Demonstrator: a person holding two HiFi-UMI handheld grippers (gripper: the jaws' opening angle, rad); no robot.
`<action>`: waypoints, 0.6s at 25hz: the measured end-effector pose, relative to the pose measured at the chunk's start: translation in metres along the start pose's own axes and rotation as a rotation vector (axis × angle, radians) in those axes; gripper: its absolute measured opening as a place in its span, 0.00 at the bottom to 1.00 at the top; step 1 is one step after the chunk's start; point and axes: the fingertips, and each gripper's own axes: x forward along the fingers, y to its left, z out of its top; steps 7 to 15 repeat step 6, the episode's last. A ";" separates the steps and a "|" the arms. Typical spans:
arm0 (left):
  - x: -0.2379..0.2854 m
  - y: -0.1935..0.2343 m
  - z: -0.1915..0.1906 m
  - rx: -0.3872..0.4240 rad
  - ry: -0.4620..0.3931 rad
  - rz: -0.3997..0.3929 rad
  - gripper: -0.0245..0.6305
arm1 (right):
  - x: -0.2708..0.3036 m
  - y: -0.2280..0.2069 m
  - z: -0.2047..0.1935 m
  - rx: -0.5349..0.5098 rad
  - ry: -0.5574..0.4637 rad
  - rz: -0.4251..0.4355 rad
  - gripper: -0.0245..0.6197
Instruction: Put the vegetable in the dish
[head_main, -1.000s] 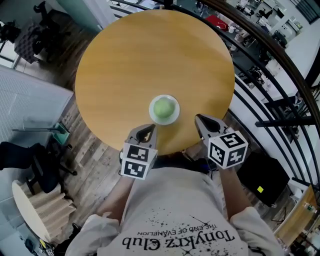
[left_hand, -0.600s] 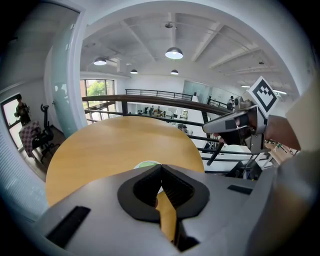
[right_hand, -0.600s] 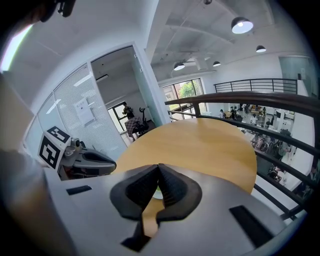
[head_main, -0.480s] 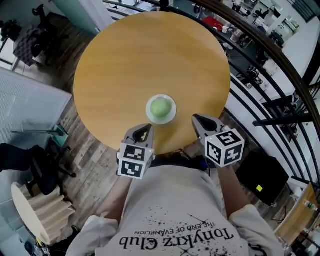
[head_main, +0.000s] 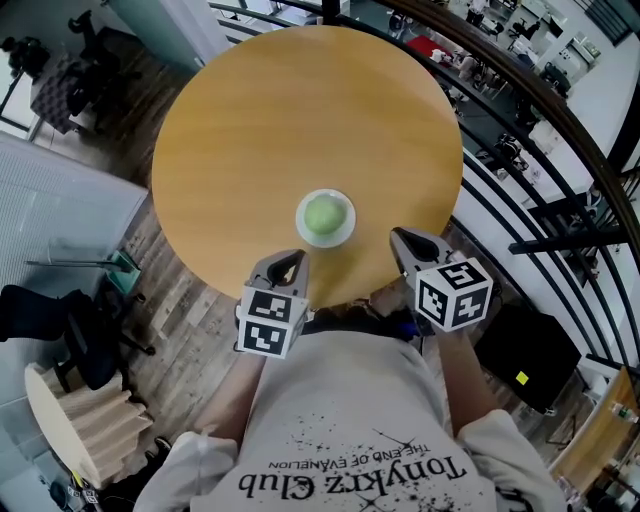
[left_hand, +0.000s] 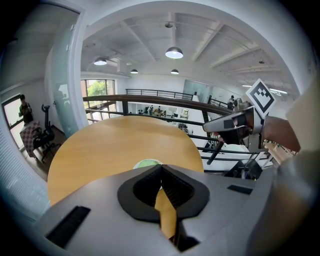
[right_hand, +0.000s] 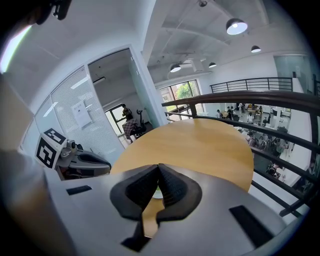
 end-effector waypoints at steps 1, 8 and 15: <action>0.000 0.000 0.000 0.001 0.000 0.000 0.07 | 0.000 0.000 -0.001 0.000 0.000 0.000 0.08; -0.001 0.000 -0.003 -0.002 0.003 0.000 0.07 | 0.000 0.002 -0.001 0.002 -0.003 0.002 0.08; -0.001 0.000 -0.003 -0.002 0.003 0.000 0.07 | 0.000 0.002 -0.001 0.002 -0.003 0.002 0.08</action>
